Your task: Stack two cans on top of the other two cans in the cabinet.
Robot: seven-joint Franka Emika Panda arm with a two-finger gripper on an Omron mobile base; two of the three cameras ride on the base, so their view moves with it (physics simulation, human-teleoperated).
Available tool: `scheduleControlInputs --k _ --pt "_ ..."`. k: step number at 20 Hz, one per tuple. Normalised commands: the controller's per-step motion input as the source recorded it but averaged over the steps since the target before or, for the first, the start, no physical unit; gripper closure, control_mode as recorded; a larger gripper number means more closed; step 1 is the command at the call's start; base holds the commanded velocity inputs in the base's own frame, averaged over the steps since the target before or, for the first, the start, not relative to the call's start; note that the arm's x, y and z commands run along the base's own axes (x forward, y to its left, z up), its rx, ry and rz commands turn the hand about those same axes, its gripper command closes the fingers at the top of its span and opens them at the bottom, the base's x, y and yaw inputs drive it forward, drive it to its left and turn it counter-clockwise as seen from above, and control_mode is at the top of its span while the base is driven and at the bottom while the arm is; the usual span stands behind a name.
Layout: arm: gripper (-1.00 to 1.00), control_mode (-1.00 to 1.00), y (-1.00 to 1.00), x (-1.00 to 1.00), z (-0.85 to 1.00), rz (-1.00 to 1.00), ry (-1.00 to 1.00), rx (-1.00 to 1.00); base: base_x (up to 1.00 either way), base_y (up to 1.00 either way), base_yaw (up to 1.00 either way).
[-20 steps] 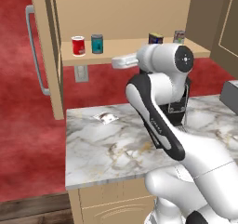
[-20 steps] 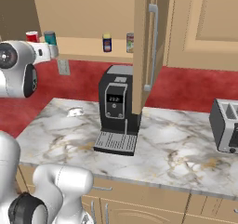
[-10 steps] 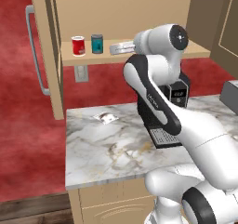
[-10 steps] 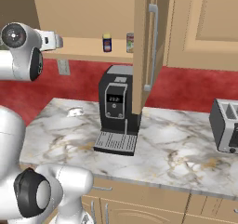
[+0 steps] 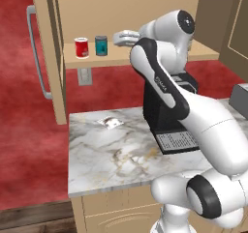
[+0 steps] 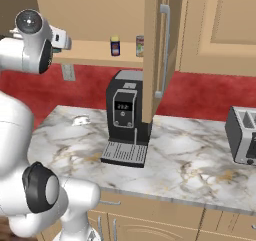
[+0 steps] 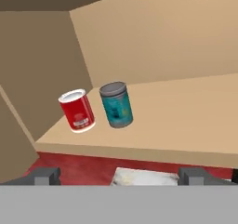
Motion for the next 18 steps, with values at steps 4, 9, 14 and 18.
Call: scheduleControlInputs --k 4,9,14,18 --pt "-1.0 -1.0 0.07 0.29 -0.09 0.01 0.01 0.09 0.0 0.0 0.0" --pt "-1.0 -1.0 0.07 0.26 -0.2 0.01 0.0 0.0 0.0 0.0 0.0" --pt "-1.0 -1.0 0.09 0.38 -0.16 0.02 0.0 0.0 0.0 0.0 0.0" --pt "-1.0 -1.0 0.08 0.39 -0.02 0.05 0.0 0.0 0.0 0.0 0.0"
